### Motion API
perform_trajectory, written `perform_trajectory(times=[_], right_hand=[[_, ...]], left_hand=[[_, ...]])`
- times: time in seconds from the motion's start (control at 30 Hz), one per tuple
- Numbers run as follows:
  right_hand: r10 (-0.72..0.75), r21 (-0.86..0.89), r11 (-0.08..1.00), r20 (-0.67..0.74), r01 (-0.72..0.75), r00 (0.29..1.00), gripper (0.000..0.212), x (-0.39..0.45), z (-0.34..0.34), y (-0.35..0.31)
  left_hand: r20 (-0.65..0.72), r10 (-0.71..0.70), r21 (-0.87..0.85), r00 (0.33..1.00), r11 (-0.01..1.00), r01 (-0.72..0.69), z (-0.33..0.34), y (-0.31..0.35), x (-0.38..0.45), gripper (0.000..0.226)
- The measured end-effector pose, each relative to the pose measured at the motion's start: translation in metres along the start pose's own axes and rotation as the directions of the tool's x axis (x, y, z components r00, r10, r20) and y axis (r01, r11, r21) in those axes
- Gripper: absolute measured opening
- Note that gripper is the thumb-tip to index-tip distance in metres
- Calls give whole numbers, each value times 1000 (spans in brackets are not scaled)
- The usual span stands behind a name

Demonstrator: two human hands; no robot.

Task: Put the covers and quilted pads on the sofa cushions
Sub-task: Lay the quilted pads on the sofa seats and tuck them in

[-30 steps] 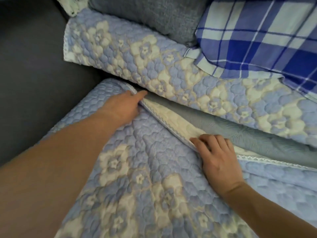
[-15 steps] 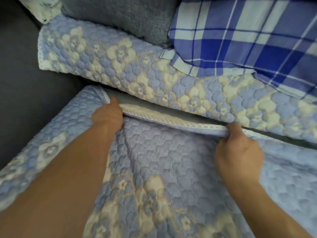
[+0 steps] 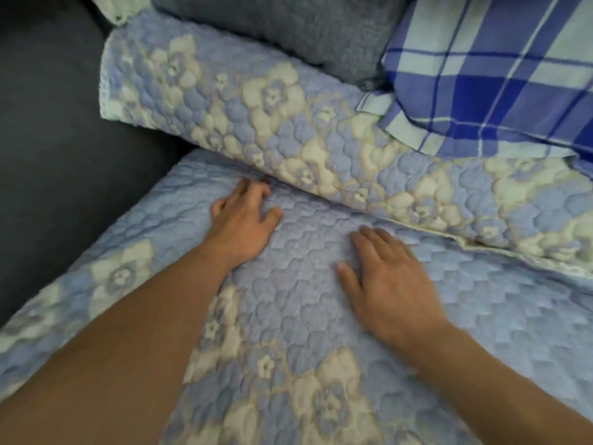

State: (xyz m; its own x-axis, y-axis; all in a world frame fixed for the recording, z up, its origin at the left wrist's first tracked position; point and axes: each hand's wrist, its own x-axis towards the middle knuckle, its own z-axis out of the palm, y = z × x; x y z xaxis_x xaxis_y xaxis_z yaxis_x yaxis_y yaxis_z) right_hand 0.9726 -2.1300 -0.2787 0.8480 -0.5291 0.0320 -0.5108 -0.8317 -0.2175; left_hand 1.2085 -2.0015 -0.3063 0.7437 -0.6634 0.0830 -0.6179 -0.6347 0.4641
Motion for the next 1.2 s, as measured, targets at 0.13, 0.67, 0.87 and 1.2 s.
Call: perform_trajectory(times=[0.13, 0.67, 0.87, 1.2], right_hand=[[216, 43, 974, 137, -224, 967, 70, 58, 2, -16], [75, -327, 943, 35, -59, 997, 48, 84, 32, -19], [-6, -241, 970, 33, 14, 999, 53, 47, 22, -47], [91, 324, 945, -107, -52, 990, 36, 85, 5, -44]], left_hand=[[228, 25, 313, 973, 945, -98, -7, -2, 13, 58], [210, 219, 184, 953, 948, -258, 0, 14, 60, 46], [166, 171, 146, 971, 970, -196, 19, 18, 72, 70], [249, 81, 280, 965, 948, -152, 20, 10, 74, 74]])
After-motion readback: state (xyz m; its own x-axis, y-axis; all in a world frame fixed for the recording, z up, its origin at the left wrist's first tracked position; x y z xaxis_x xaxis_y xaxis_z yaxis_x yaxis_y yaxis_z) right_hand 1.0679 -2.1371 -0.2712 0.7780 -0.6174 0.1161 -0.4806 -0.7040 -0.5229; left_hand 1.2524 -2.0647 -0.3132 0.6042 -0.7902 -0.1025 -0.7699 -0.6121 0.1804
